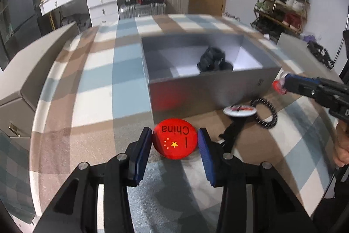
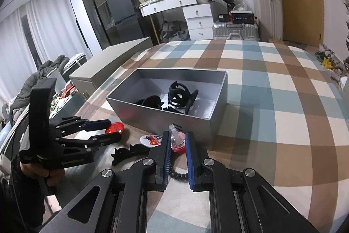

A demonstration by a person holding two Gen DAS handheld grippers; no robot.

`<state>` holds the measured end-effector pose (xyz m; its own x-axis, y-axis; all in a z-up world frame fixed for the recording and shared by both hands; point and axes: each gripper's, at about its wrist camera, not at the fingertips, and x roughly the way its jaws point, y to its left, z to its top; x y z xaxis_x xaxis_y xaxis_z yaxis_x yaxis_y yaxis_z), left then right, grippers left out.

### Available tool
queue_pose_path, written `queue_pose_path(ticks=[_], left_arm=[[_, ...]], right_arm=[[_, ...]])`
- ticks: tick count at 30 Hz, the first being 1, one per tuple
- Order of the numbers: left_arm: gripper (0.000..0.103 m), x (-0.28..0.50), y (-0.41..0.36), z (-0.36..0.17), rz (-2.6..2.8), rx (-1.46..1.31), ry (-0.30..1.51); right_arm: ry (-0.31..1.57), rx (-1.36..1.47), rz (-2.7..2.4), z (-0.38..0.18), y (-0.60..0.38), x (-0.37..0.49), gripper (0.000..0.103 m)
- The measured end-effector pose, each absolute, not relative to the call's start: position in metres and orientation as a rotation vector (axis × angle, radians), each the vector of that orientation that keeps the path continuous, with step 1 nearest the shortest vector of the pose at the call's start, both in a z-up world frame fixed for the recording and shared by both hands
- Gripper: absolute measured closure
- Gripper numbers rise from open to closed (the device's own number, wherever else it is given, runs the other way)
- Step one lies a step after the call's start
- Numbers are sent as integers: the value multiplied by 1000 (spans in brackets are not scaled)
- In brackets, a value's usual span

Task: Organize jewelry
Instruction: 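Lift the clear charm with the right tool while the left tool grasps the red China badge, then carry the charm in the right tool and the badge in the left tool over the box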

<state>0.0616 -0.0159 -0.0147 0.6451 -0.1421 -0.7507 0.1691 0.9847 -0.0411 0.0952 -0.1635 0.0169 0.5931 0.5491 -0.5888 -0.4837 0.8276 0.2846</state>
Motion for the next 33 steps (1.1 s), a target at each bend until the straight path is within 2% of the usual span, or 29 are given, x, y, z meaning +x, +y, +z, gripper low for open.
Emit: queue_pose_path(ticks=[11, 33], left_arm=[[66, 58, -9, 21, -184, -21, 677], [66, 70, -11, 42, -166, -46, 510]], right_arm=[[630, 142, 590, 41, -167, 89, 90], [525, 265, 548, 67, -184, 99, 90]])
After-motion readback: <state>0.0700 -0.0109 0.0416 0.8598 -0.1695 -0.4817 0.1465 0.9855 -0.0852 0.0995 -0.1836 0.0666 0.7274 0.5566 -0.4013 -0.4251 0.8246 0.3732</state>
